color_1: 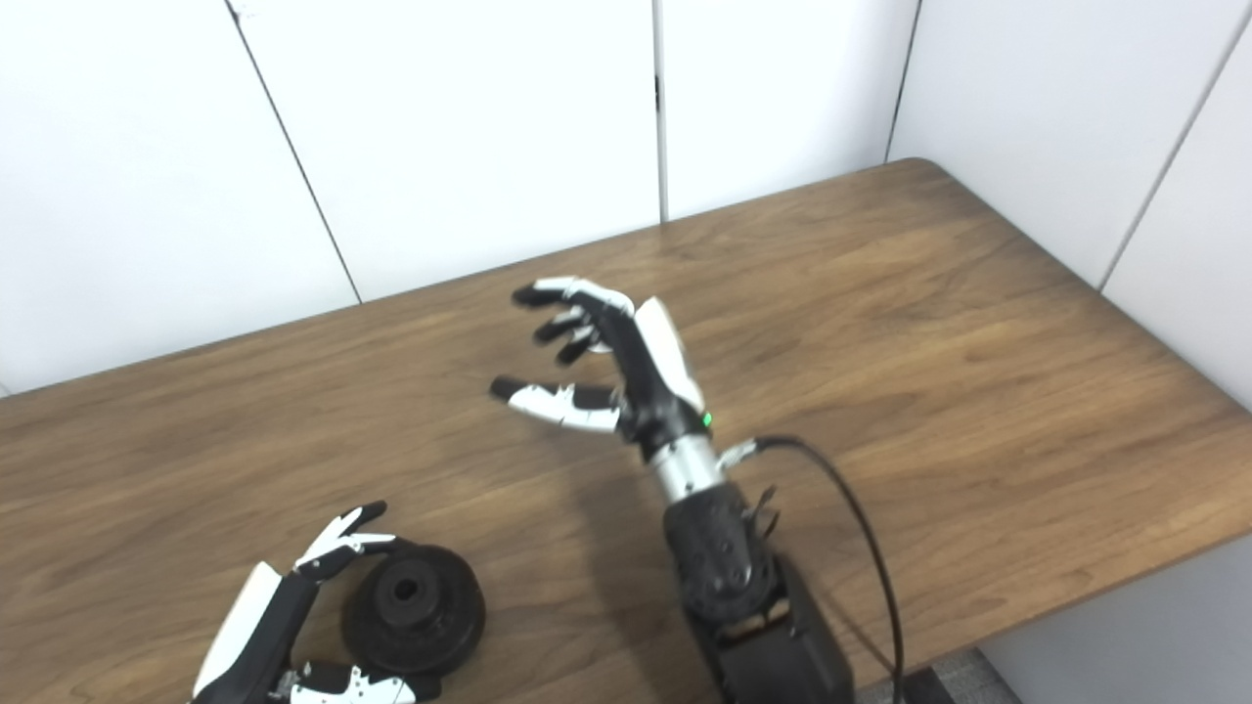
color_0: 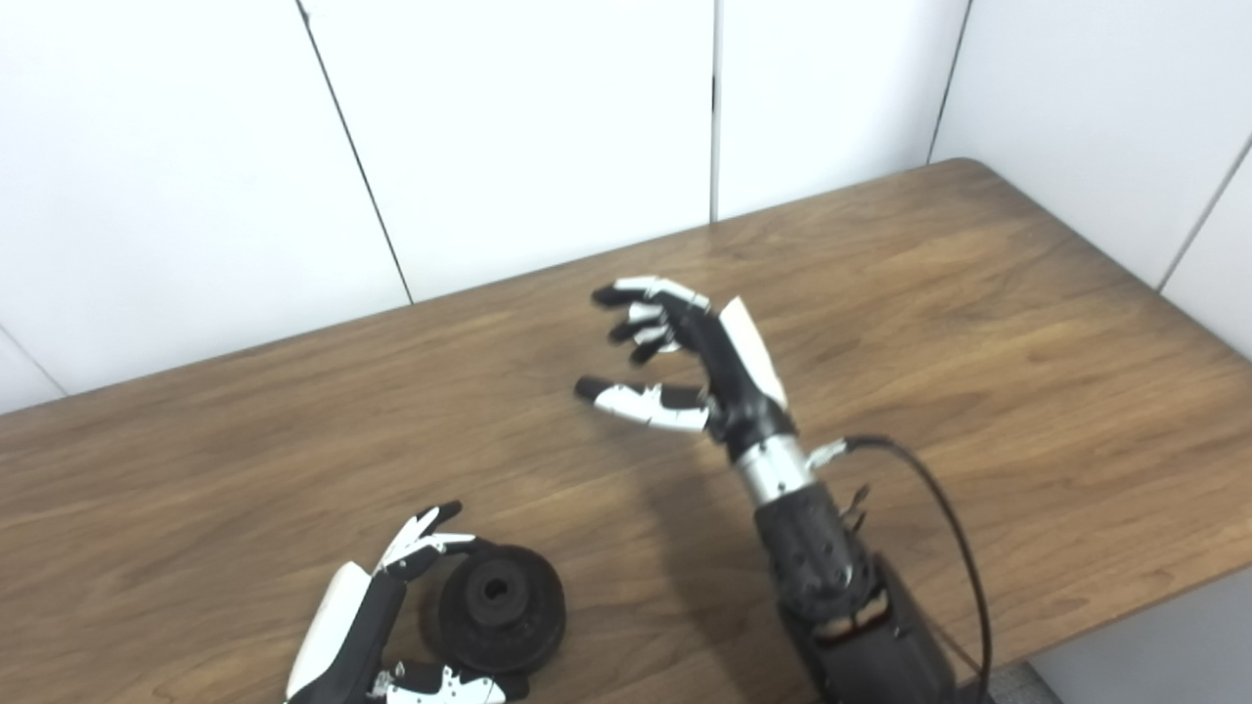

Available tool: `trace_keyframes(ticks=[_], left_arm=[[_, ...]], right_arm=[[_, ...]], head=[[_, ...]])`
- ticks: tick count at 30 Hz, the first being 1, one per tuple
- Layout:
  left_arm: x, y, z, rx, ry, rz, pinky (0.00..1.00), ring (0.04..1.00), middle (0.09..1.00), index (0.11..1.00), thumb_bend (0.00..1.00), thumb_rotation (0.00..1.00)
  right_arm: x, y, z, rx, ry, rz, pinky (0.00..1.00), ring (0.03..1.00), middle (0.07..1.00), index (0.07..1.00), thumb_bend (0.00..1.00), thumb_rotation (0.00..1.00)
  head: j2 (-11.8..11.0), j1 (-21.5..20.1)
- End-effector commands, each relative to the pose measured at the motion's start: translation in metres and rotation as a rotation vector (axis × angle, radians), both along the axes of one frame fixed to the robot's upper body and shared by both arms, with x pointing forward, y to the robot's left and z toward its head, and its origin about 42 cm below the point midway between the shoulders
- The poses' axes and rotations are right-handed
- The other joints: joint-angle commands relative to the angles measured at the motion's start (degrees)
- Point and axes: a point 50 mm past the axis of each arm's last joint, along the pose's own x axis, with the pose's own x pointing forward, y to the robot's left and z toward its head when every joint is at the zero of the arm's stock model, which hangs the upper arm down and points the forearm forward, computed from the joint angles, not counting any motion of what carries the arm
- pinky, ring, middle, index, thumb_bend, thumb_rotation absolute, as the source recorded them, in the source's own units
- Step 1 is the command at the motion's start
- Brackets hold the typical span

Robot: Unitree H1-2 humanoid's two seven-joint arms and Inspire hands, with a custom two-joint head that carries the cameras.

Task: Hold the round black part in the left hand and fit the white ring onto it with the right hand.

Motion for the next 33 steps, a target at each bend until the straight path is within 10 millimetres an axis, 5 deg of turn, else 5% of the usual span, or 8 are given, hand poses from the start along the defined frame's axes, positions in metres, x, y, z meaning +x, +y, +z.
trace_keyframes(ticks=[1, 10, 23, 33], left_arm=[[0.000, 0.001, -0.002, 0.007, 0.014, 0.002, 0.88, 0.975, 0.942, 0.590, 0.87, 0.15], [0.001, 0.002, -0.004, 0.004, 0.016, 0.006, 0.88, 0.976, 0.942, 0.587, 0.88, 0.16], [-0.002, 0.002, -0.004, 0.007, 0.010, 0.007, 0.88, 0.980, 0.945, 0.590, 0.87, 0.16], [-0.002, 0.000, -0.002, 0.017, 0.010, 0.010, 0.88, 0.976, 0.945, 0.592, 0.87, 0.16]], right_arm=[[0.014, 0.000, 0.036, -0.027, -0.100, -0.011, 0.52, 0.660, 0.754, 0.696, 0.70, 0.25], [0.057, -0.013, 0.067, -0.144, -0.109, -0.077, 0.67, 0.768, 0.789, 0.694, 0.67, 0.26], [0.124, -0.050, 0.086, -0.395, -0.066, -0.159, 0.59, 0.775, 0.800, 0.706, 0.69, 0.27], [0.164, -0.073, 0.085, -0.537, 0.029, -0.153, 0.62, 0.790, 0.803, 0.701, 0.71, 0.32]], head=[[0.01, -0.01], [-0.31, 0.31], [-0.15, 1.06], [0.25, 1.45]])
